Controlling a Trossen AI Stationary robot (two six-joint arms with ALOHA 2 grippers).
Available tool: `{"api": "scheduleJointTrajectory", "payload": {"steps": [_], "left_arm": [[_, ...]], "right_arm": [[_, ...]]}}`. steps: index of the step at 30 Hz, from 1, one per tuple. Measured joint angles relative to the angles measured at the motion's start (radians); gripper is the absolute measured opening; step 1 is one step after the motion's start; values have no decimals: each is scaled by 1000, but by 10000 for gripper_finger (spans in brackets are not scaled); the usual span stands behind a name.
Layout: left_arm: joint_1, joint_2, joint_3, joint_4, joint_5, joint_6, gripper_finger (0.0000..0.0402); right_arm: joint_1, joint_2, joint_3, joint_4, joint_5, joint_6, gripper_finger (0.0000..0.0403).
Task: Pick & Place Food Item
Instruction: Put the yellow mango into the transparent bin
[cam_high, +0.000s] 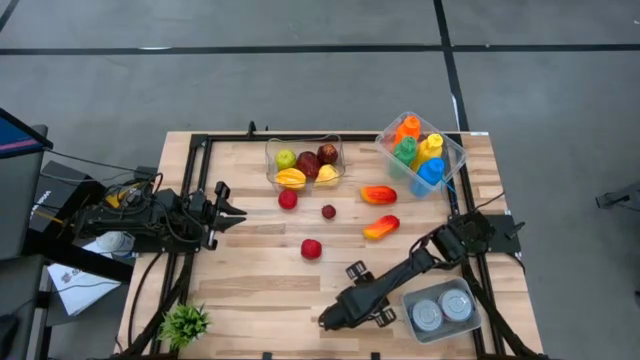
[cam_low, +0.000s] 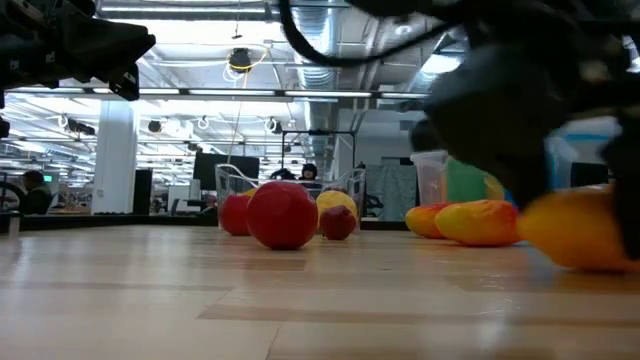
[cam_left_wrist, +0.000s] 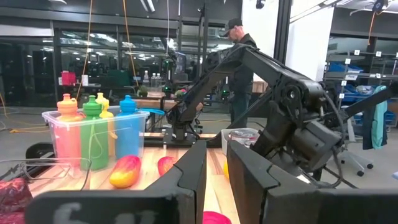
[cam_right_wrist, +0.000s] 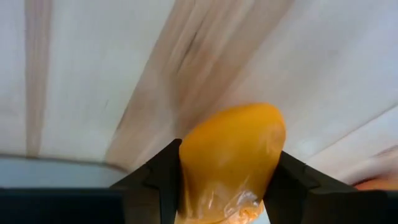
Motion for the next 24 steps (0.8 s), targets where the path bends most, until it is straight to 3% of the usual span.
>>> {"api": "scheduleJointTrajectory", "payload": {"steps": [4,8,17,24], "left_arm": [[0,0,0,0,0,0,53],[0,0,0,0,0,0,53],[0,0,0,2,0,0,53],[0,0,0,3,0,0,53]], "right_arm": [[-12,-50,52,16,77,-47,162],[-30,-195,88,56,141,-10,162],[0,-614,34,552,276,-15,173],[67,-787,-108,831,371,-143,172]]}}
